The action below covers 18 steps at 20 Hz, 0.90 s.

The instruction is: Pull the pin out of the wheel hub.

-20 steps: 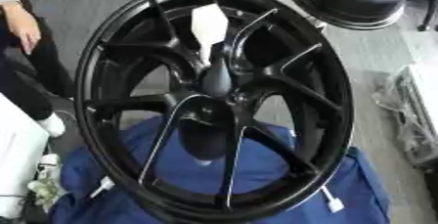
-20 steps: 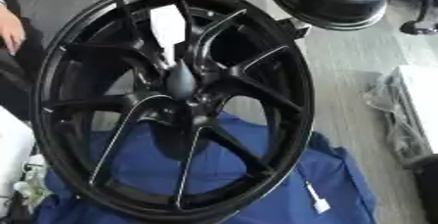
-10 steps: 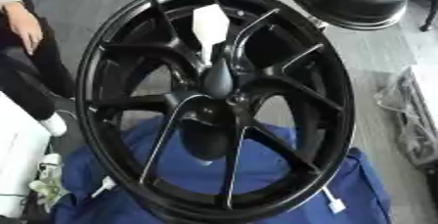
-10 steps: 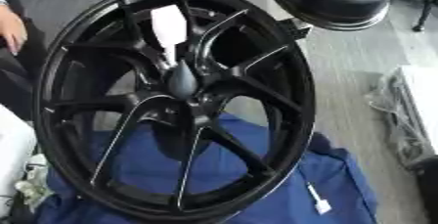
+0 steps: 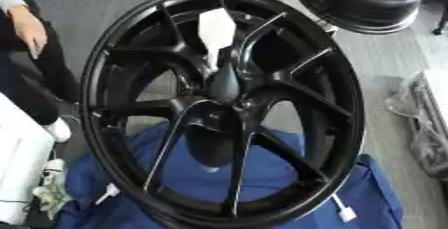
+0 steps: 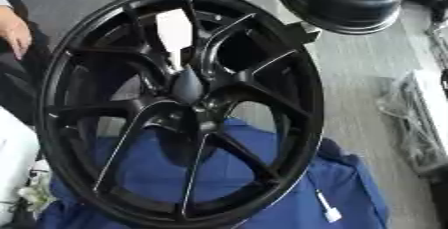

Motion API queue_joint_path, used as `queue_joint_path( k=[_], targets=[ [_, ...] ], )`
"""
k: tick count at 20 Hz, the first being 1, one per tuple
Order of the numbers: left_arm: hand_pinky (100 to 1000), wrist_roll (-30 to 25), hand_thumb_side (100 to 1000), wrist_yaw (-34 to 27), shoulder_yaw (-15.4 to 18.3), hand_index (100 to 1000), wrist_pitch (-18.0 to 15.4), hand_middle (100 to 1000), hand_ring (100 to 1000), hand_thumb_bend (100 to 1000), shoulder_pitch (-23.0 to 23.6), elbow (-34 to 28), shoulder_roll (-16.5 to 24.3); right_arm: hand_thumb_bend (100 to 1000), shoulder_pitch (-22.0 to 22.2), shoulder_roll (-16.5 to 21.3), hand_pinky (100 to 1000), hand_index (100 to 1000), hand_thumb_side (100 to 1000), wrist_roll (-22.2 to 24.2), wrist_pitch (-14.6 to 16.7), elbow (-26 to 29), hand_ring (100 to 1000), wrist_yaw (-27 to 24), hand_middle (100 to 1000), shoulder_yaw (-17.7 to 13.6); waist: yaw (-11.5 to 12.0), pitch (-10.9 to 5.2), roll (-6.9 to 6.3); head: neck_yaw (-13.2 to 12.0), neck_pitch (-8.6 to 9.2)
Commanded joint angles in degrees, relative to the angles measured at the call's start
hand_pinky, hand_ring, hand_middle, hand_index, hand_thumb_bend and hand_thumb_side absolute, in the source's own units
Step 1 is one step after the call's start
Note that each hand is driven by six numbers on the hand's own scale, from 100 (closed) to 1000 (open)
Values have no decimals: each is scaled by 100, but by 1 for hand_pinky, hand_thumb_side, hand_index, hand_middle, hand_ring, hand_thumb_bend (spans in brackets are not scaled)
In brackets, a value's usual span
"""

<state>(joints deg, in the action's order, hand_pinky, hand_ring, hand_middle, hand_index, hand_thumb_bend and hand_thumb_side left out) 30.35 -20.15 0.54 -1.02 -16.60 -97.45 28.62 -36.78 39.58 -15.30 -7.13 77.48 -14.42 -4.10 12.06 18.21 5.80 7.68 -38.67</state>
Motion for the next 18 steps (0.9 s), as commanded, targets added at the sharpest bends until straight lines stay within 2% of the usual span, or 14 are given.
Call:
queue_joint_path(
  k=[1,10,18],
  targets=[
    [703,-10,901,2,37,714,-6,711,808,200,-66,-86,59,416,-61,-159,805,762,334,-410,112,215,661,-255,713,-49,-1,-78,-35,4,69],
    [704,-22,900,42,26,715,-17,713,810,197,-109,-117,50,418,83,-746,819,784,368,-694,114,223,680,-551,735,-12,24,-62,-52,-15,92],
    [704,-12,900,74,29,715,-15,714,810,195,-125,-133,46,423,218,-990,815,783,373,-817,213,164,678,-594,734,-22,28,-42,-70,-21,113]
  ],
)
